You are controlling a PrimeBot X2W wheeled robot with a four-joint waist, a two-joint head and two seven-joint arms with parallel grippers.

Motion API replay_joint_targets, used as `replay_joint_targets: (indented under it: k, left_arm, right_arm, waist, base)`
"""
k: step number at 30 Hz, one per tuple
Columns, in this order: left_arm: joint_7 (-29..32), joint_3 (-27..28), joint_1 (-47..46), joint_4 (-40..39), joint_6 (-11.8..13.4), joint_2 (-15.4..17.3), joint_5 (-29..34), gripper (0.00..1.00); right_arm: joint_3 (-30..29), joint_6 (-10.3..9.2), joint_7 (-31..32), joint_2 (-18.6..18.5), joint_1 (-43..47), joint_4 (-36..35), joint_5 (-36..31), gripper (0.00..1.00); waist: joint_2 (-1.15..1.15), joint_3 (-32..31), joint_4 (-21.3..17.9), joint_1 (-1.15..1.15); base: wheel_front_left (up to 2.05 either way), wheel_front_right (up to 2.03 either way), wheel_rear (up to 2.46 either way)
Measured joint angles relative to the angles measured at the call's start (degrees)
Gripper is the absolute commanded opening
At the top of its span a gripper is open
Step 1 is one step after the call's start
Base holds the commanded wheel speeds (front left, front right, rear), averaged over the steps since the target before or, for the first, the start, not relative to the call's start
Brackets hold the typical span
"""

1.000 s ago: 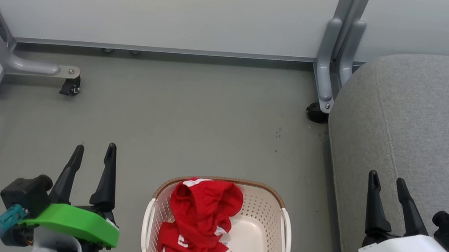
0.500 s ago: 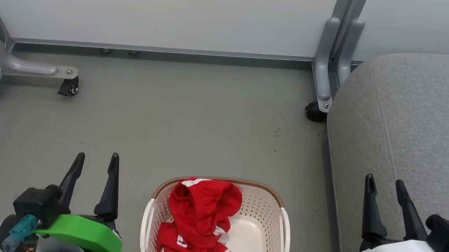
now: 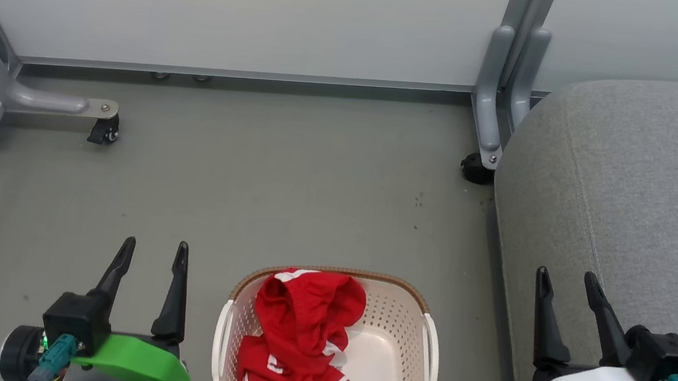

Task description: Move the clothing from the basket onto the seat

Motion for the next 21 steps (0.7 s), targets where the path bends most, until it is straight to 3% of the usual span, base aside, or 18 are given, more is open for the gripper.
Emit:
replay_joint_targets:
  k: [21]
  left_arm:
    - [-2.1,-0.5,0.9,1.3,1.1,-0.1,7.8,1.0]
  right_arm:
    - [0.6,0.0,-1.0,-0.3,0.6,-0.4,-5.6,1.0]
  waist:
    - [0.0,0.4,0.0,0.0]
  base:
    - [0.0,0.0,0.0]
